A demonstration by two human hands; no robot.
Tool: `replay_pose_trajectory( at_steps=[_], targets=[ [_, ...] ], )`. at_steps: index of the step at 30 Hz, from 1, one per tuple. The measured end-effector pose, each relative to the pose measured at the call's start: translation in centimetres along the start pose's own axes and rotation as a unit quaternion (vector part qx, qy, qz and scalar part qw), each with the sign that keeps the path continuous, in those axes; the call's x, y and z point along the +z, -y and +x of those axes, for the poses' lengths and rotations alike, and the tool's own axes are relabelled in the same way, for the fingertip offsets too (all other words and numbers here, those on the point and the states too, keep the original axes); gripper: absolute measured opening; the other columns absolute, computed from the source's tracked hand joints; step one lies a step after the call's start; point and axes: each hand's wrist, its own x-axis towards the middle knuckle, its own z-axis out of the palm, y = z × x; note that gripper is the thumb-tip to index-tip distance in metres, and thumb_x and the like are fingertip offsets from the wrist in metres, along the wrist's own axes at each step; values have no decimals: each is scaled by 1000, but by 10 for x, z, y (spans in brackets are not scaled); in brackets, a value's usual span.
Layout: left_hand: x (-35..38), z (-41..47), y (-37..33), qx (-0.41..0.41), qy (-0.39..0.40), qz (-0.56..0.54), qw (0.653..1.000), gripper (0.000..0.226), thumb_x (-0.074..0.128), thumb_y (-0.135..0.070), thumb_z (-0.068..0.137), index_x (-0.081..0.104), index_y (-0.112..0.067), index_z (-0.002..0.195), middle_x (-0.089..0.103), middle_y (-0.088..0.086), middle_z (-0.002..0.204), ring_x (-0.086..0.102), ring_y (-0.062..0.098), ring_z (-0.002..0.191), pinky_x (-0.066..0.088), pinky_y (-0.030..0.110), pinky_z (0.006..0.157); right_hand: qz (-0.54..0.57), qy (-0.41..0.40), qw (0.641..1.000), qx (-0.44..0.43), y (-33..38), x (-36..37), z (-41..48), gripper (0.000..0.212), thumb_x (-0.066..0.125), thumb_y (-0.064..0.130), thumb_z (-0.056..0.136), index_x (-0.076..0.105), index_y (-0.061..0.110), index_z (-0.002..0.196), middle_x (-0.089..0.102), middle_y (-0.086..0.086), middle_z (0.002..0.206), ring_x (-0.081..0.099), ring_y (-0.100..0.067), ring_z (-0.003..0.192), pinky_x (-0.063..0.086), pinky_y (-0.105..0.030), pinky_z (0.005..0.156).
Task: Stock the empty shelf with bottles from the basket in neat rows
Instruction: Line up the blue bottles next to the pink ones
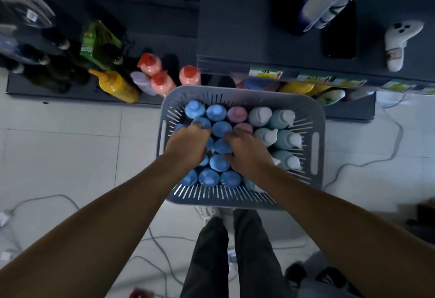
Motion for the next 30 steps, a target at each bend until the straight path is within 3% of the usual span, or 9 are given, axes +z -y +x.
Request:
replay_pose_trajectory(
  at_steps=[3, 8, 13, 19, 25, 30],
  targets=[
    [12, 3, 0, -5, -7, 3, 1000, 35, 68, -13, 87, 58, -14, 120, 55, 10, 125, 65, 36, 97, 40, 36, 64, -18, -20, 1000, 1, 1, 9, 5, 37, 63, 21, 92, 58, 14, 129, 55, -10, 126, 59, -33, 110, 53, -41, 74],
    [13, 6, -1, -3, -26, 27, 999, 24, 64, -10, 88, 61, -13, 112, 58, 8, 116, 67, 33, 91, 37, 34, 62, 6, -62, 998, -7, 1, 14, 10, 29, 69, 17, 85, 61, 13, 112, 63, -9, 110, 63, -33, 97, 51, -38, 65],
    [4, 4, -6, -15, -21, 74, 997, 17, 62, -11, 90, 67, -12, 106, 64, 8, 112, 67, 29, 94, 37, 32, 64, -21, -85, 996, -15, 0, 14, 11, 20, 74, 13, 76, 66, 11, 95, 68, -10, 92, 66, -33, 80, 41, -32, 57],
    [-23, -10, -8, -35, -19, 49, 998, 16, 63, -11, 90, 66, -10, 106, 66, 10, 104, 67, 33, 94, 44, 36, 67, -31, -126, 991, -30, 4, -7, -1, 12, 74, 8, 66, 66, 9, 74, 64, -10, 73, 62, -34, 64, 33, -27, 52],
    [-82, -35, -15, -26, -35, 22, 999, 24, 69, -15, 86, 68, -8, 109, 63, 16, 114, 64, 39, 105, 51, 42, 80, 15, -153, 988, -35, 17, -67, -29, 12, 74, 17, 70, 67, 12, 80, 68, -11, 84, 66, -35, 76, 35, -29, 59],
    [-142, -63, -25, -4, -101, 12, 995, 9, 68, -12, 82, 64, -10, 89, 63, 15, 96, 65, 38, 96, 43, 37, 65, 3, -161, 987, -20, 30, -132, -56, 22, 71, 28, 74, 71, 22, 96, 72, -4, 97, 67, -29, 92, 51, -34, 73]
  ],
)
